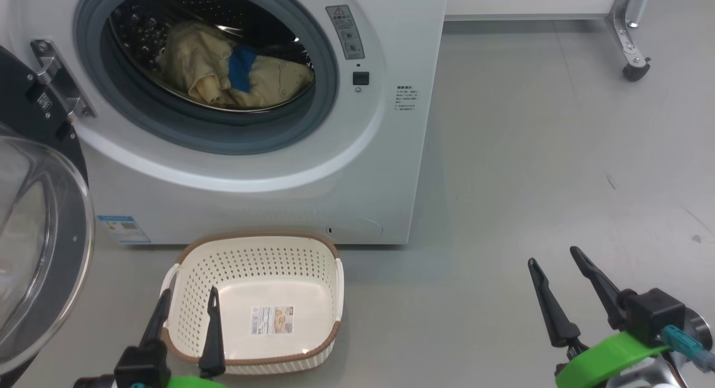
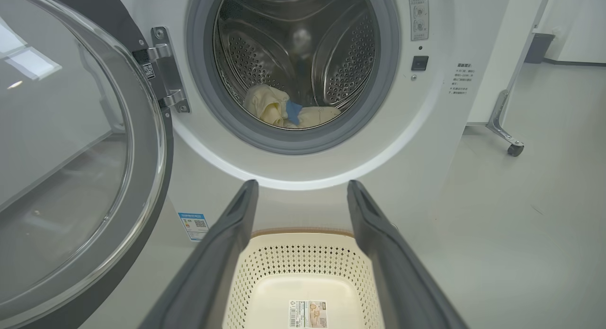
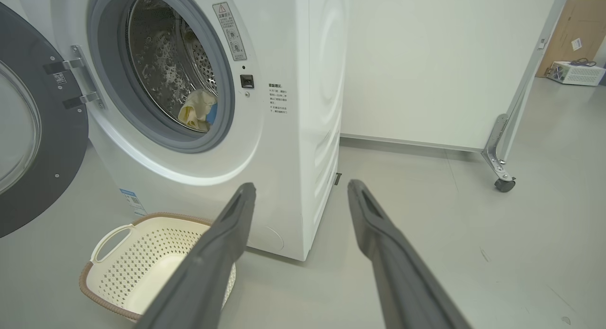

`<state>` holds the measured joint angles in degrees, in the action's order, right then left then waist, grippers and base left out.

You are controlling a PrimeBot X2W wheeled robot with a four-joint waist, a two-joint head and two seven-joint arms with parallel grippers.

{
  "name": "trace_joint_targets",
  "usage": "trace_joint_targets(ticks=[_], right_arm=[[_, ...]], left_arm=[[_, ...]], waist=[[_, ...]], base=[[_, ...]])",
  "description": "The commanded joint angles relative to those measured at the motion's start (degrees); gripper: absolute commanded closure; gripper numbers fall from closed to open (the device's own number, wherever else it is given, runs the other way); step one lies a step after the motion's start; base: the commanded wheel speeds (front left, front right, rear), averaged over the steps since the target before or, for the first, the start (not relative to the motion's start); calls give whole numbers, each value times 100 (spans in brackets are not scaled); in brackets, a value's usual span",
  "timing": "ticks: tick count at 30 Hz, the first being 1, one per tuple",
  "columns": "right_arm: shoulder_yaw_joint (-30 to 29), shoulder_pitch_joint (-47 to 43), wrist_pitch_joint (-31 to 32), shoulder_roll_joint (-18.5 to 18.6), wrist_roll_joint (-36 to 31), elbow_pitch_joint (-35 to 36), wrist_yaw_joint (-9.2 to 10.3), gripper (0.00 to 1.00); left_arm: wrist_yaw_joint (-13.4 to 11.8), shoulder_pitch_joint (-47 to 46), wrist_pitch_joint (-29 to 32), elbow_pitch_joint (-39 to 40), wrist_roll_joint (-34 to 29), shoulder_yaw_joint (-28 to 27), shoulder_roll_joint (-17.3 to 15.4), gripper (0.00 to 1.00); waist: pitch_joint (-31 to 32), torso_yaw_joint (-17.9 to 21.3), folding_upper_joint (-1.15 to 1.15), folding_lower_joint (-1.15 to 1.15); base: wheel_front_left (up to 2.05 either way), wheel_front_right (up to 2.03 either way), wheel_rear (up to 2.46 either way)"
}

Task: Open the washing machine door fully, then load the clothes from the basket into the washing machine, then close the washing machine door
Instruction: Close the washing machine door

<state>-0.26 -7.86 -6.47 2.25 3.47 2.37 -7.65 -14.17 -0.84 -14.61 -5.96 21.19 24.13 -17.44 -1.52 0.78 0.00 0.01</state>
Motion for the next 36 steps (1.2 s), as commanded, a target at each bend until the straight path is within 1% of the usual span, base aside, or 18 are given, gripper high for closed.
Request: trace_joint_targets(ticks=[1, 6, 12, 27, 36], right_arm=[[90, 113, -10, 63, 28, 169, 16, 0], [76, 104, -12, 63, 33, 173, 16, 0], [63, 113, -15, 63, 41, 162, 16, 0], [34, 56, -22, 63, 61, 148, 16, 0], [-25, 12, -30, 63, 54, 143, 16, 0]], left_arm=[[-407, -223, -39, 139, -41, -206, -93, 0], [-329, -230, -39, 265, -64, -211, -84, 0], [-308, -214, -39, 340, -145, -259, -81, 0], [-261, -179, -39, 261, -185, -272, -50, 0], [-228, -205, -39, 181, -181, -240, -73, 0]], waist=[[15, 1, 0, -1], [33, -11, 0, -1], [35, -19, 0, -1], [115, -65, 0, -1], [153, -224, 0, -1]], base=[[-185, 185, 0], [-161, 161, 0], [-76, 76, 0], [-5, 5, 0], [0, 0, 0]])
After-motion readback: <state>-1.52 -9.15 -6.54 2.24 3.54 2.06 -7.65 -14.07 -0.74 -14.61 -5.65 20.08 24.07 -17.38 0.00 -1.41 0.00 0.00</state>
